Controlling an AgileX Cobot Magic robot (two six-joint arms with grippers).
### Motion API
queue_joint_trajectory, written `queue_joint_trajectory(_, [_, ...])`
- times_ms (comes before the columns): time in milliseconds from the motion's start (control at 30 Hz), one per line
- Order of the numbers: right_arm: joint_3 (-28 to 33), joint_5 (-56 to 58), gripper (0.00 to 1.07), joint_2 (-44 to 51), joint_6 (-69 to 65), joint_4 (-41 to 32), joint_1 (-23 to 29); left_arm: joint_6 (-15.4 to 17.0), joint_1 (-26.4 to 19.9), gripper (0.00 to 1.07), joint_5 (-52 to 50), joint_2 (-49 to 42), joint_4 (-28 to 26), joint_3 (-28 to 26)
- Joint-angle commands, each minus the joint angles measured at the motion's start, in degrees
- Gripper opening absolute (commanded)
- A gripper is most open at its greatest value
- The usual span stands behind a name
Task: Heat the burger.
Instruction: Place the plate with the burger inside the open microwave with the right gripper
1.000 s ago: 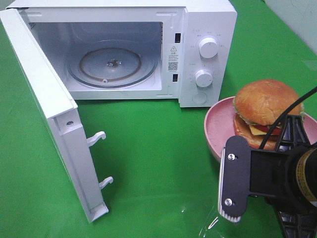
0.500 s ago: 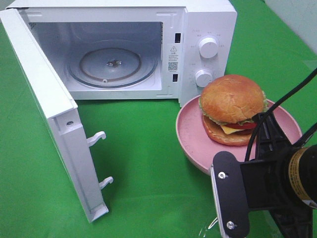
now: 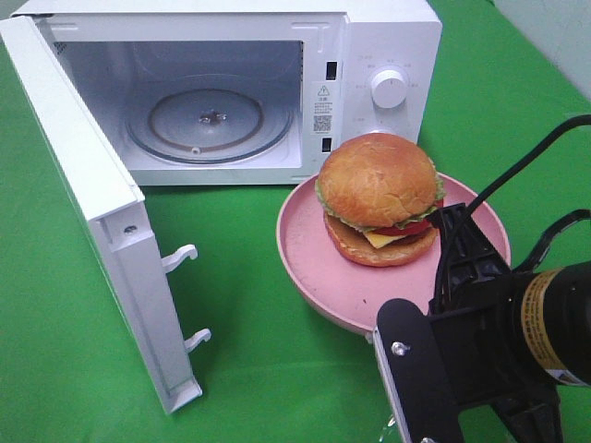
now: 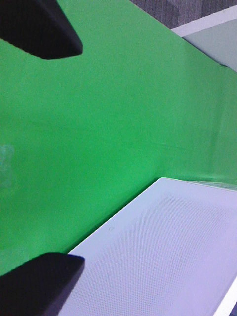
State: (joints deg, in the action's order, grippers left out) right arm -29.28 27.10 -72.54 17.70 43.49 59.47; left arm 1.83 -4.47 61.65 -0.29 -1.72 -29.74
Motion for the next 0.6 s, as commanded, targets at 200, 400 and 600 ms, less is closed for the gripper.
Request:
queue_joint_trajectory(200, [-0.1, -7.4, 0.02, 0.4, 12.5, -2.8, -5.5, 0.1, -0.1, 0.99, -0.5, -0.9, -0.4, 0.2])
queue_joint_trajectory(400, [-0.1, -11.5, 0.02, 0.4, 30.9, -12.3, -10.7, 0.1, -0.1, 0.99, -0.5, -0.9, -0.4, 0.2])
queue_joint_trajectory(600, [-0.1, -11.7, 0.02, 0.4, 44.5, -20.3, -13.7, 0.1, -0.1, 0.99, -0.5, -0.9, -0.4, 0.2])
